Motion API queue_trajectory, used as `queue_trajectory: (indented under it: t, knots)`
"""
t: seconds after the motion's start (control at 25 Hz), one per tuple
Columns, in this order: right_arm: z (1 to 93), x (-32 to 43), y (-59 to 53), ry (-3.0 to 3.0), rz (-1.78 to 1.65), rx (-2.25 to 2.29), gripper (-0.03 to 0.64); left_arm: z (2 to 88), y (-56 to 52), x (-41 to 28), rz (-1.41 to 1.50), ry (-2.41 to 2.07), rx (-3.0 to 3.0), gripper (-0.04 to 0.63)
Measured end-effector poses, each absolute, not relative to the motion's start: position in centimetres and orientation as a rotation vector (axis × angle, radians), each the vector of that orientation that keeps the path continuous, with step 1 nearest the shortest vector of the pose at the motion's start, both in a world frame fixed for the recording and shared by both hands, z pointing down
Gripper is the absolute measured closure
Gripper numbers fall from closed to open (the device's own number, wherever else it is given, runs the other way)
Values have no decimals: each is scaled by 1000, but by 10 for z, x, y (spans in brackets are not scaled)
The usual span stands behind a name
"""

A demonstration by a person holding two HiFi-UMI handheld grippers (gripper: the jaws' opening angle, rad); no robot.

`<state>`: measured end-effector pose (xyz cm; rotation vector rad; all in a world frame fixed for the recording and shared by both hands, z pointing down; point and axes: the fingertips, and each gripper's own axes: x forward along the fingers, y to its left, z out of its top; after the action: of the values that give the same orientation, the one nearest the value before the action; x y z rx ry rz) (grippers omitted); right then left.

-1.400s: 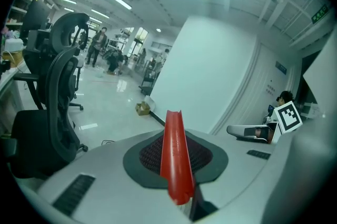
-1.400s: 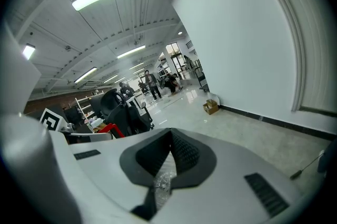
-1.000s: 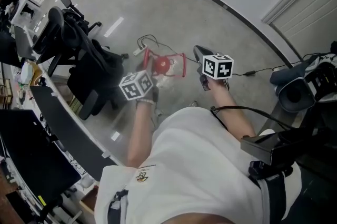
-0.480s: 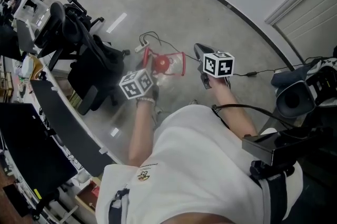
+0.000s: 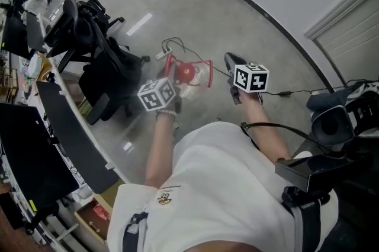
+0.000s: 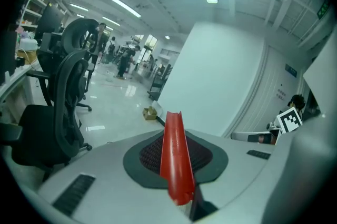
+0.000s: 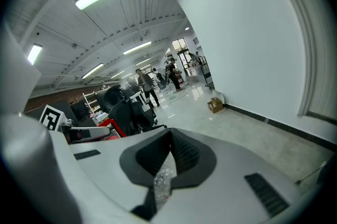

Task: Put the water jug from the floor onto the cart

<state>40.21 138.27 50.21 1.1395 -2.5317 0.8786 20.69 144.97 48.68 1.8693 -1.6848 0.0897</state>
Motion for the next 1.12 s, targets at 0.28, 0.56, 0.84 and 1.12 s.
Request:
queue_trajectory:
  t: [0.28, 0.56, 0.84, 1.12]
  knots:
    - [511, 420, 1365, -2529, 918, 1161, 601, 490, 1431, 219, 93, -1699, 1864, 538]
    - [528, 413, 1321, -2505, 943, 1158, 601, 502, 1382, 216, 99, -1668, 1868, 537]
    - [525, 394, 1235, -2502, 927, 1173, 601, 510, 1305, 201, 92, -1635, 1867, 537]
    - [503, 344, 1143, -2533, 897, 1159, 601, 498, 1223, 161, 57, -1637, 1885, 538]
